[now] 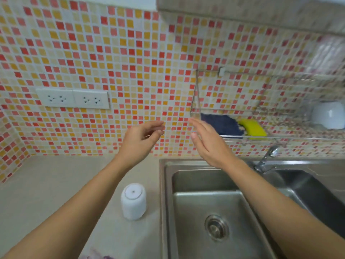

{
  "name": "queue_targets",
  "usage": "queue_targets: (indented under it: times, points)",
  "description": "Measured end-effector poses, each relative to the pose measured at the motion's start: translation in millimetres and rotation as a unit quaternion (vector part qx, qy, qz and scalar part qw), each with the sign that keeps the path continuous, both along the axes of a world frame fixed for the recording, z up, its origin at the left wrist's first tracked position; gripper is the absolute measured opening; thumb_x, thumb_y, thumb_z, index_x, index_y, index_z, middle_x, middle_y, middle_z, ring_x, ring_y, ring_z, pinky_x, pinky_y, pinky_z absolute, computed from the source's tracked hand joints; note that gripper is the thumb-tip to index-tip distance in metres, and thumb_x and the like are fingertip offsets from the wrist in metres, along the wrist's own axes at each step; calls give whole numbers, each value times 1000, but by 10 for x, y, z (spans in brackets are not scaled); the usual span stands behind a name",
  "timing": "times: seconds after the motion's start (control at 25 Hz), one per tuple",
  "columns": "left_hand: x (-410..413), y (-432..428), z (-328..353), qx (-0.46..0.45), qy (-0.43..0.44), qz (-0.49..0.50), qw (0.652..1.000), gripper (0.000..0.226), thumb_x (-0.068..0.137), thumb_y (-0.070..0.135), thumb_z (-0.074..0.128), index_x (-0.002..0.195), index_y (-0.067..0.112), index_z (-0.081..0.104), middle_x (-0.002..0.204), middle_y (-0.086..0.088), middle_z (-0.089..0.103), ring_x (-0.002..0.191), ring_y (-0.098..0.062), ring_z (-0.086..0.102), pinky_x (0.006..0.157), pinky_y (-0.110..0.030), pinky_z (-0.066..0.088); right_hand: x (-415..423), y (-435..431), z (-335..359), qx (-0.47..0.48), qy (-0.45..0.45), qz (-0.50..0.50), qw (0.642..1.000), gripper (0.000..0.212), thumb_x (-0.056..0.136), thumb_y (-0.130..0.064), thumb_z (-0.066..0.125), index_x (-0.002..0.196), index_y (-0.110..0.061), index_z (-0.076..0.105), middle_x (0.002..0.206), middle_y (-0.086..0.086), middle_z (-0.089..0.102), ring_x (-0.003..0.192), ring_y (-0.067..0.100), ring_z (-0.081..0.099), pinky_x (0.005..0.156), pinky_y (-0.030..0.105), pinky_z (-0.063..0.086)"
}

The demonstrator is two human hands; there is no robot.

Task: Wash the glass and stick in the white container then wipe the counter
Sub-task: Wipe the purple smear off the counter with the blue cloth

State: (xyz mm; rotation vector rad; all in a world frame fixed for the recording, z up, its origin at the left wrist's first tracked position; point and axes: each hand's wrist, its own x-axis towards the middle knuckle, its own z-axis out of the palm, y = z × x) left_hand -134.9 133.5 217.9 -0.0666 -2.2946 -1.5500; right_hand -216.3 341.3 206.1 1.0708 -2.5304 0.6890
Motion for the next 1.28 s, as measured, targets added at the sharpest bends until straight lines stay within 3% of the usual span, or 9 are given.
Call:
queue_targets:
  times: [0.16, 0.28, 0.36, 0.52, 0.6, 0.88, 1.04, 1.2, 1.28]
  points:
    - [-517, 808, 510, -158, 4, -36, 987, 33, 93, 17, 53, 126, 15, 58, 114, 4, 65, 100, -4, 58, 76, -5, 43, -574, 895, 214, 67, 0, -132, 989, 56, 97, -36, 22, 145, -7, 25, 153, 11, 26, 141, 22, 23, 114, 29, 14]
    - [-1091, 1325, 599, -290, -39, -31, 956, 29, 93, 11, 44, 114, 3, 63, 110, -9, 66, 105, -27, 58, 79, -26, 44, -911, 1388, 265, 160, -107, -183, 964, 54, 101, -30, 21, 148, -7, 9, 158, 10, 6, 145, 20, 8, 115, 28, 5]
    - [-1419, 1586, 500, -402, -108, 4, 909, 26, 94, 11, 41, 105, 1, 62, 102, -14, 64, 98, -34, 59, 75, -34, 44, -1035, 1543, 234, 216, -161, -199, 942, 56, 101, -34, 18, 148, -9, 1, 158, 8, -4, 145, 19, 0, 118, 32, 3]
    - [-1853, 1817, 220, -508, -215, 96, 829, 36, 101, 20, 36, 128, 1, 50, 125, -14, 58, 114, -28, 58, 92, -31, 49, -1114, 1613, 150, 270, -168, -206, 926, 57, 99, -37, 14, 149, -12, 2, 158, 5, -4, 145, 19, 0, 118, 39, 7]
    - [-1997, 1816, 115, -501, -244, 108, 823, 40, 101, 26, 35, 131, 3, 49, 126, -13, 58, 114, -29, 57, 92, -32, 49, -1117, 1613, 137, 263, -169, -200, 928, 57, 99, -35, 14, 149, -11, 4, 158, 6, -2, 145, 19, 2, 117, 36, 6]
    - [-2291, 1873, 125, -195, -320, 140, 916, 51, 96, 33, 49, 134, 0, 42, 129, -18, 55, 115, -33, 55, 87, -33, 46, -1205, 1646, 58, 259, -157, -176, 937, 57, 97, -37, 13, 149, -12, 4, 158, 5, -1, 145, 18, 0, 118, 35, 6]
    - [-2246, 1956, 172, -139, -197, 122, 963, 44, 97, 18, 45, 136, 1, 34, 126, -23, 54, 111, -39, 55, 81, -40, 44, -1206, 1652, 28, 232, -90, -205, 946, 59, 96, -37, 13, 149, -11, 6, 158, 6, 3, 145, 18, 2, 118, 37, 3]
    - [-1942, 1676, 533, -165, -42, 90, 981, 33, 99, 13, 39, 130, 5, 35, 107, -19, 58, 86, -31, 55, 60, -30, 40, -777, 1438, -76, 39, 64, -175, 982, 63, 93, -43, 13, 145, -10, 26, 153, 6, 26, 143, 18, 18, 116, 35, 8]
    - [-1629, 1385, 761, -135, 11, 102, 986, 31, 98, 13, 42, 127, 6, 37, 99, -12, 56, 88, -28, 56, 58, -25, 40, -431, 1156, -217, -22, 85, -117, 989, 61, 94, -42, 20, 144, -10, 29, 153, 5, 27, 143, 16, 18, 117, 33, 10]
